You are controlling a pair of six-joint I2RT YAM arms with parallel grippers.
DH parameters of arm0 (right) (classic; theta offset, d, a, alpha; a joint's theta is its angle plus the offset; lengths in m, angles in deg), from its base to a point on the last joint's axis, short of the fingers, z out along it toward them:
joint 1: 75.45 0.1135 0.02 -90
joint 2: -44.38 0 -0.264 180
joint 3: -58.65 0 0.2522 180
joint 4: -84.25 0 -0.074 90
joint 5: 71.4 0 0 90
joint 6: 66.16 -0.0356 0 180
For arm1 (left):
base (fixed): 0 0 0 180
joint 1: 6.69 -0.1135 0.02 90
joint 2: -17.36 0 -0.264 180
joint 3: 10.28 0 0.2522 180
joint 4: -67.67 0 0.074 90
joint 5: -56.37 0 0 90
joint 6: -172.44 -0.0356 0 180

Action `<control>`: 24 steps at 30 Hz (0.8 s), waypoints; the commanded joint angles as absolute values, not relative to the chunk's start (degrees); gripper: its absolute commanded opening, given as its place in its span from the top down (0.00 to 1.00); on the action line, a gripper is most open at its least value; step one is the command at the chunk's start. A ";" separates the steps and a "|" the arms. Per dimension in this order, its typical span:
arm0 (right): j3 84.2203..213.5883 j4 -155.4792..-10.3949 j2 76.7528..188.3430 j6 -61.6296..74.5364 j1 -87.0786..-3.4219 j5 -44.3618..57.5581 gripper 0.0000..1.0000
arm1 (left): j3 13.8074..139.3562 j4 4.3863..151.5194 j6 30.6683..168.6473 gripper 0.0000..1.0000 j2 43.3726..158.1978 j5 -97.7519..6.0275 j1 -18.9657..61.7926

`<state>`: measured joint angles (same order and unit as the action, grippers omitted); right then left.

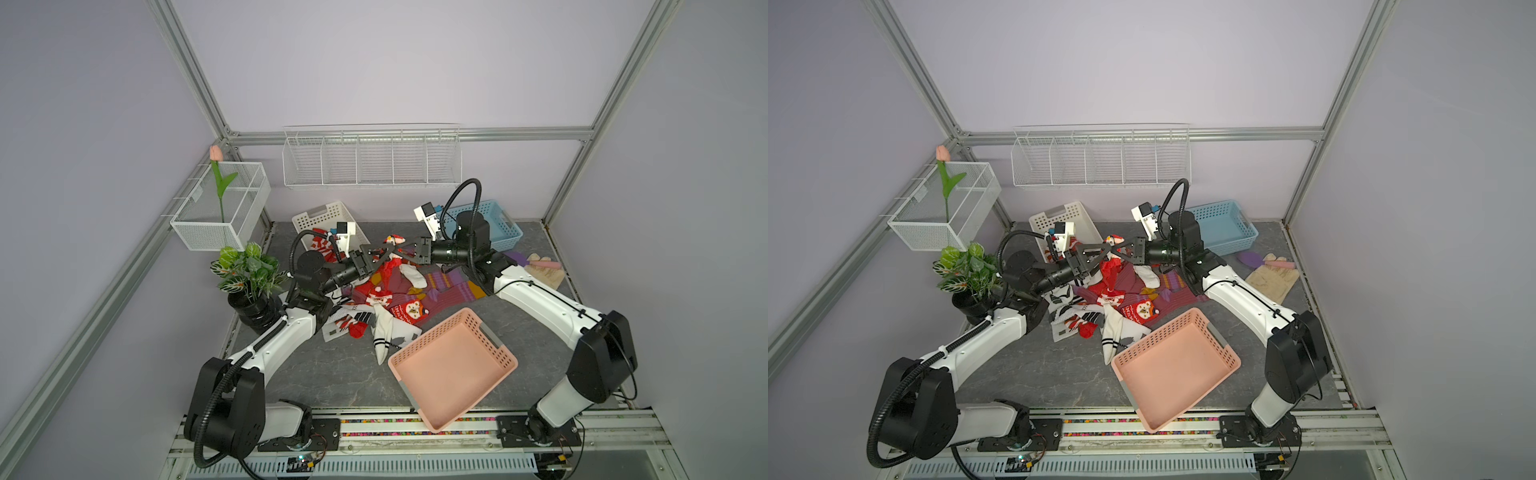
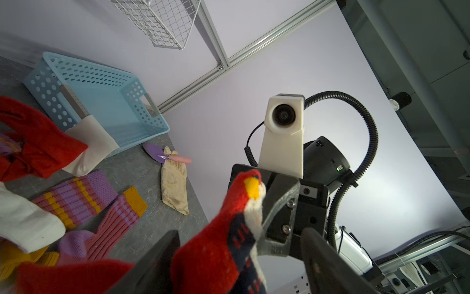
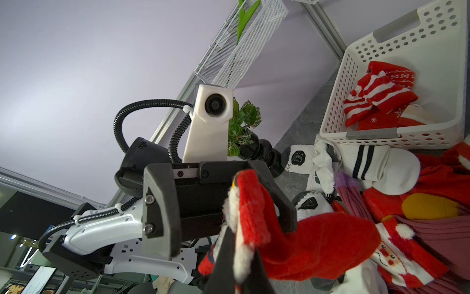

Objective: Sort the socks into the basket by color
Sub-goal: Pick up the sock from the center of the board.

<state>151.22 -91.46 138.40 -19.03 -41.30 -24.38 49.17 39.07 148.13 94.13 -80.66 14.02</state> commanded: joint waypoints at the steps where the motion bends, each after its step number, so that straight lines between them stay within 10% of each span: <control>1: 151.59 -94.91 139.21 -20.82 -41.68 -25.68 0.93 | 49.38 33.62 151.37 0.37 95.59 -82.88 15.17; 7: 151.46 -94.30 139.31 -20.54 -42.33 -25.34 0.93 | 50.04 35.28 151.00 0.83 96.34 -83.85 15.47; 17: 152.66 -91.84 139.83 -18.64 -43.23 -25.50 0.93 | 51.01 41.01 148.83 1.00 94.89 -84.04 15.47; 19: 153.34 -90.76 139.96 -17.80 -43.20 -25.78 0.80 | 51.50 42.81 147.76 1.00 94.43 -83.46 15.46; 24: 154.55 -84.77 138.53 -13.97 -43.78 -24.29 0.10 | 53.87 50.35 145.02 1.00 93.92 -82.65 15.47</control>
<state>152.40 -87.00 139.89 -16.98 -43.97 -23.34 51.75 44.05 146.93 94.22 -83.19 15.36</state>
